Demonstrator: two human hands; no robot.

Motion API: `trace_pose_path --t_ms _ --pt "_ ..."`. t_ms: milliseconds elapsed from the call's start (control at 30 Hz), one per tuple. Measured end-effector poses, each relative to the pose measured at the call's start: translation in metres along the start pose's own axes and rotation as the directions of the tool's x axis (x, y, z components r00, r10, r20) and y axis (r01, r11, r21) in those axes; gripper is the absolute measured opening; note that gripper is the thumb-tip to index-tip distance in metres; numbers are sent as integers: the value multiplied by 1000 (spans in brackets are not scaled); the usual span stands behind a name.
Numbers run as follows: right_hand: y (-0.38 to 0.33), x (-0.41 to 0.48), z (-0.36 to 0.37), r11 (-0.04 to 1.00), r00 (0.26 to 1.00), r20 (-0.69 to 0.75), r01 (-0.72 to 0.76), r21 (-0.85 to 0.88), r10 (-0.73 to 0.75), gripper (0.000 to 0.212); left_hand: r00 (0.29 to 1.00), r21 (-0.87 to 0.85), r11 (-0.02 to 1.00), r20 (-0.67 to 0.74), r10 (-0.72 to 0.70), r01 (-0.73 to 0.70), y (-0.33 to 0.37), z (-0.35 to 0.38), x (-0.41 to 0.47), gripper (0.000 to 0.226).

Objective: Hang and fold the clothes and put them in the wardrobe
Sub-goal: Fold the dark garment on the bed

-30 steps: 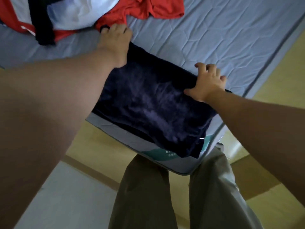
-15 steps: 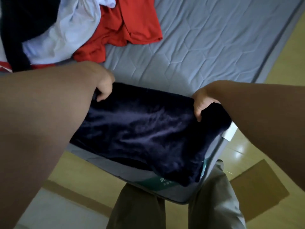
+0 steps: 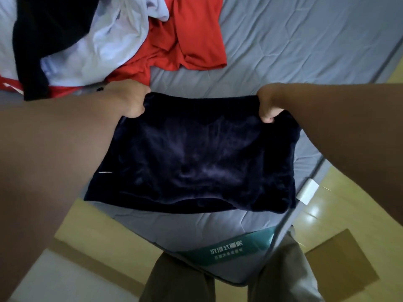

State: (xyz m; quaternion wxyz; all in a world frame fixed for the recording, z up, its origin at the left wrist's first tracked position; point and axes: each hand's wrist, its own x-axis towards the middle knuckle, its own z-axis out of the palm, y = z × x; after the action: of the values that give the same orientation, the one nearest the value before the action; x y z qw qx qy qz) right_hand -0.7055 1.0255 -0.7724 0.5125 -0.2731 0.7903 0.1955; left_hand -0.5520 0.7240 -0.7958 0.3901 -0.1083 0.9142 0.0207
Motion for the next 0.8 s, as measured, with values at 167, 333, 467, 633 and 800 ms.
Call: trace_pose_path --t_ms 167,333,467,633,800 --pt "0 -2 4 995 973 -207 -105 5 103 41 996 48 998 -81 -43 47 -2 2 -12 30" --pt "-1 -45 35 995 901 -426 -101 -12 86 39 947 14 995 -307 -90 99 11 17 -67 38" --pt "-8 -113 103 997 745 -666 -65 -28 30 43 876 -43 993 -467 -118 111 27 49 -153 42" --pt "-22 -166 200 997 668 -743 -11 -72 -46 48 916 -64 986 -364 -166 153 48 125 -235 53" --pt "-39 -158 268 978 870 -475 34 -206 -130 76 958 -61 979 -206 -201 193 69 184 -245 47"
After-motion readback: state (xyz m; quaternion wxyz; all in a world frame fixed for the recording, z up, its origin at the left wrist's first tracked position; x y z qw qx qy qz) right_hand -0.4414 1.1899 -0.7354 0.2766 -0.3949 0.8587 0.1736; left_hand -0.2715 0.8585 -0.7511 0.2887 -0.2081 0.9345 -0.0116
